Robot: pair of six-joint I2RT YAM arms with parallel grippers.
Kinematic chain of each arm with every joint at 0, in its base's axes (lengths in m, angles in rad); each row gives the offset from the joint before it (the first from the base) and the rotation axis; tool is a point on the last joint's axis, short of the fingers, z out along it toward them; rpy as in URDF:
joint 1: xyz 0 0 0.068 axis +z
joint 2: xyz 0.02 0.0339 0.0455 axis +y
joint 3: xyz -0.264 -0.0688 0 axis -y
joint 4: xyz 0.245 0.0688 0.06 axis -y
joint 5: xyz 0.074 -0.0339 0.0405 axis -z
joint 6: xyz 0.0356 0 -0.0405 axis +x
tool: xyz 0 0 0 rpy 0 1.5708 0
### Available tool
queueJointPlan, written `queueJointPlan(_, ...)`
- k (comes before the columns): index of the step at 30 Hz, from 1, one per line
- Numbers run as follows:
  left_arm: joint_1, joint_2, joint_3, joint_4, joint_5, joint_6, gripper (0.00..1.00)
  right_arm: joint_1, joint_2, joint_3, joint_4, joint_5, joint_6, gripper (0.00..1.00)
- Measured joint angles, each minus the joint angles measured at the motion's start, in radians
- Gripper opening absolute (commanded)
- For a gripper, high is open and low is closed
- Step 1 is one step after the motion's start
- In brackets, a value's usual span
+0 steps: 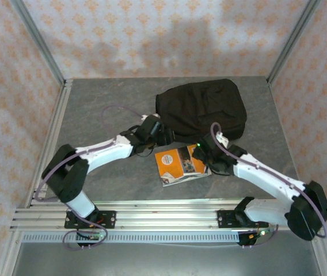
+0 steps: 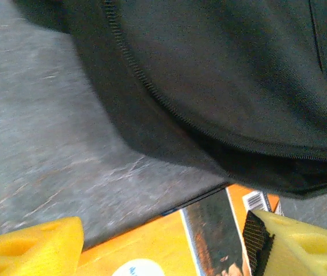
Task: Pack the student bag
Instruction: Move the book to the bottom-center of the table, then rotate the book at the bottom-center of the table.
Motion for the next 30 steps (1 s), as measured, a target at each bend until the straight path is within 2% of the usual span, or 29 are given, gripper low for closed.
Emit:
queueJointPlan(6, -0.009, 0.146, 0.072, 0.027, 0.092, 0.051, 0.70, -0.014, -0.112, -0.128, -0.042, 0.011, 0.035, 0.63)
queueJointPlan(11, -0.027, 0.198, 0.072, 0.031, 0.136, 0.098, 0.69, -0.017, -0.126, -0.171, -0.011, -0.053, 0.030, 0.62)
queueJointPlan(21, -0.054, 0.233, 0.072, 0.016, 0.154, 0.146, 0.68, -0.017, 0.022, -0.178, 0.134, -0.225, -0.019, 0.62)
queueJointPlan(30, -0.074, 0.176, -0.004, 0.018, 0.154, 0.147, 0.68, -0.034, 0.114, -0.195, 0.218, -0.251, -0.020, 0.63)
